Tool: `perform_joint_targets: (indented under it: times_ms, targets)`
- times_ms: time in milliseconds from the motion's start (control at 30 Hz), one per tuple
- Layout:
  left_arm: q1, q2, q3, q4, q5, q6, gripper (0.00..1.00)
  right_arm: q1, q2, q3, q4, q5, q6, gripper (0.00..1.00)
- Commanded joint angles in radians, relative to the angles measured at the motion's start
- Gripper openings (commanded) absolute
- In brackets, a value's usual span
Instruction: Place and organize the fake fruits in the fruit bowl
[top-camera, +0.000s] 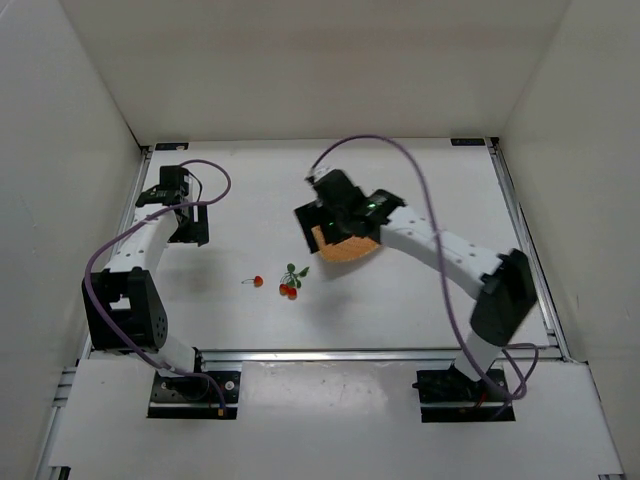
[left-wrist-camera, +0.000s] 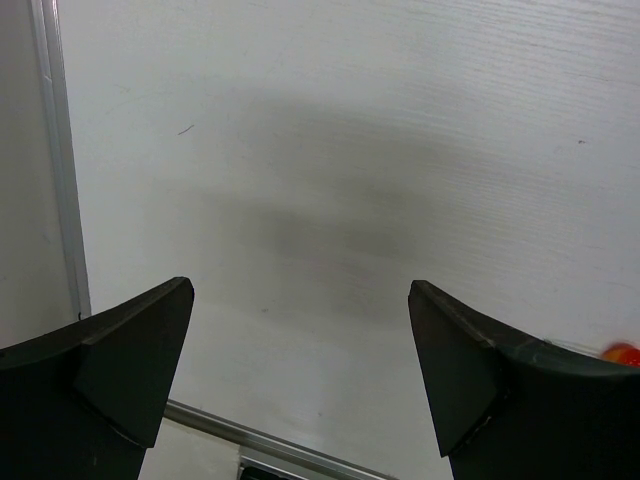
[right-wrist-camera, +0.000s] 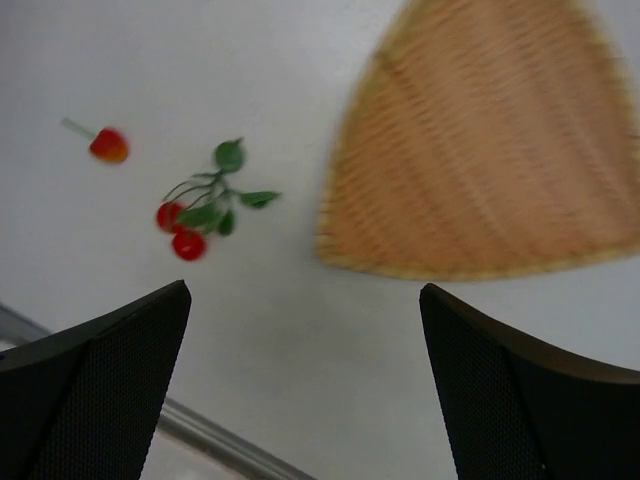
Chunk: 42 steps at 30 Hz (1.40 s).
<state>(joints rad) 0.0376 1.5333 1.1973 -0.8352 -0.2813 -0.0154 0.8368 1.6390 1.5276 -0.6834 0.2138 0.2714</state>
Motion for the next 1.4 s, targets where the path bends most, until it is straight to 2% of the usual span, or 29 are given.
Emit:
perform_joint_targets:
  times_ms: [0, 167, 400, 433, 600, 700, 867, 1033, 1100, 1233, 1367]
  targets:
    - [0.001, -0.064, -0.018, 0.011, -0.007, 0.0, 1.0, 0.105, 0.155, 0.095, 0.008, -0.147, -0.009, 0.98]
    - [0.001, -0.064, -0.018, 0.011, -0.016, 0.0, 1.0, 0.208, 0.347, 0.227, -0.04, -0.157, -0.021, 0.97]
    - [0.001, -0.045, -0.018, 0.011, -0.016, 0.0, 1.0, 0.252, 0.49, 0.249, -0.051, -0.12, -0.038, 0.81]
    - [0.001, -0.045, -0.018, 0.011, -0.016, 0.0, 1.0, 0.252, 0.499, 0.261, -0.051, -0.107, -0.038, 0.75]
    - [0.001, -0.045, -0.018, 0.011, -0.025, 0.0, 1.0, 0.243, 0.542, 0.261, -0.074, -0.079, -0.015, 0.62]
    - [0.001, -0.045, -0.018, 0.011, -0.025, 0.0, 1.0, 0.243, 0.562, 0.261, -0.084, -0.079, -0.015, 0.61]
    - [0.001, -0.045, -0.018, 0.011, -0.025, 0.0, 1.0, 0.243, 0.582, 0.27, -0.084, -0.06, -0.006, 0.52]
    - [0.001, -0.045, -0.018, 0.011, -0.025, 0.0, 1.0, 0.243, 0.604, 0.302, -0.084, -0.06, -0.006, 0.51]
    - [0.001, -0.045, -0.018, 0.011, -0.025, 0.0, 1.0, 0.243, 0.604, 0.312, -0.084, -0.06, -0.006, 0.45]
    - [0.001, -0.045, -0.018, 0.011, -0.025, 0.0, 1.0, 0.243, 0.613, 0.312, -0.084, -0.051, 0.003, 0.44]
    - [0.001, -0.036, -0.018, 0.011, -0.025, 0.0, 1.0, 0.243, 0.613, 0.312, -0.084, -0.04, 0.003, 0.33]
